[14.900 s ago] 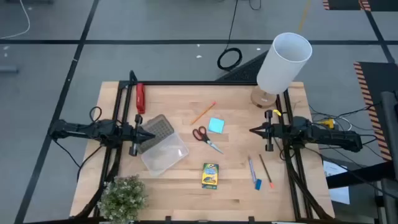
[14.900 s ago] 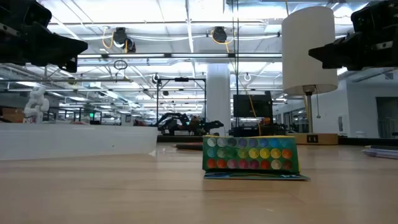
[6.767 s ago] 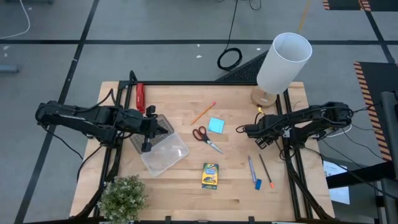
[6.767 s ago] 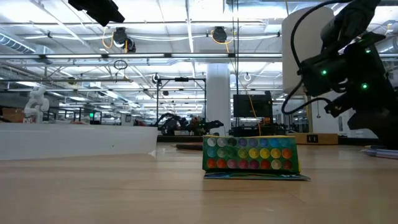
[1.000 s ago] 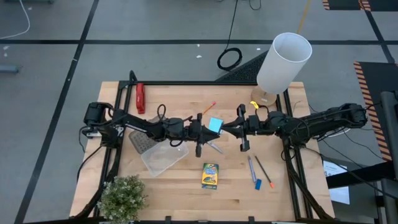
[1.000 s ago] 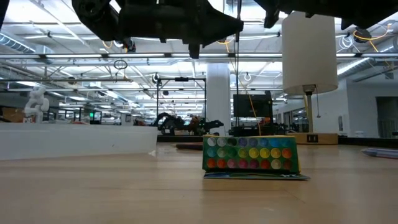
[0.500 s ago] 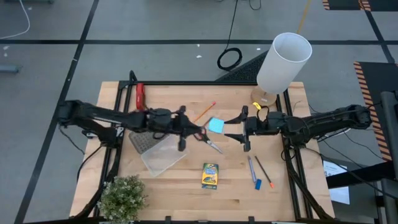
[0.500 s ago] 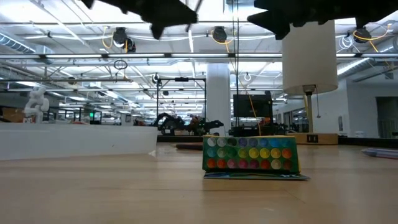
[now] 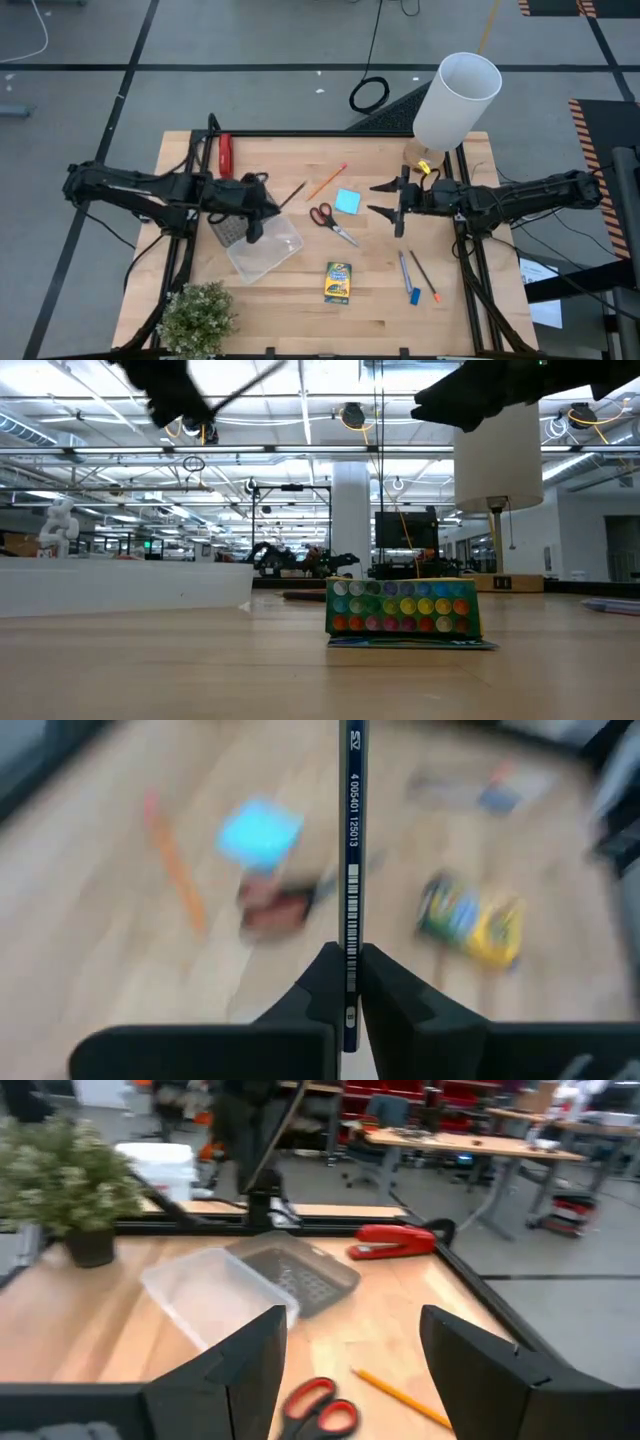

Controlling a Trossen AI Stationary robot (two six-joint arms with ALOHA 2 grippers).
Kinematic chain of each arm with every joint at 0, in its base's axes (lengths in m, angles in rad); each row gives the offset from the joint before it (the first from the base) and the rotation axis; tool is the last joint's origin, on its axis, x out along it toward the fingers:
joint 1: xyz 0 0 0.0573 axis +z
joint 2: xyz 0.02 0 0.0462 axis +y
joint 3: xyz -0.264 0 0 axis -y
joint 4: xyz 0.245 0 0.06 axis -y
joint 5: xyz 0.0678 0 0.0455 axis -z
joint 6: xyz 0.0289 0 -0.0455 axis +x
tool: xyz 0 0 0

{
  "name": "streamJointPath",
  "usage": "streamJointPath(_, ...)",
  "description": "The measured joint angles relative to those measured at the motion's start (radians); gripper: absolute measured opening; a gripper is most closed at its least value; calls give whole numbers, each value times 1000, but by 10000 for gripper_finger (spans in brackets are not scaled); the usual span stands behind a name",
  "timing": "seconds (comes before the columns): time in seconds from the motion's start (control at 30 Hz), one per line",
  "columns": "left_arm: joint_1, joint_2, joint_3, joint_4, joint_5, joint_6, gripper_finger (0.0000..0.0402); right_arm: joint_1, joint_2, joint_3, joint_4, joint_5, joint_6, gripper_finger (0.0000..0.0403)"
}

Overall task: Pack school essentials
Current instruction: Put the black pencil into the supply box

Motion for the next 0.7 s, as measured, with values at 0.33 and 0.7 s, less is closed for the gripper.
streamJointPath(0.33, -97, 160, -53, -176, -11, -248, 14, 0, 0, 0, -8, 44, 7, 222)
streamJointPath(0.7, -195, 322, -53, -207, 63, -406, 23, 0, 0, 0, -28, 44, 5, 222)
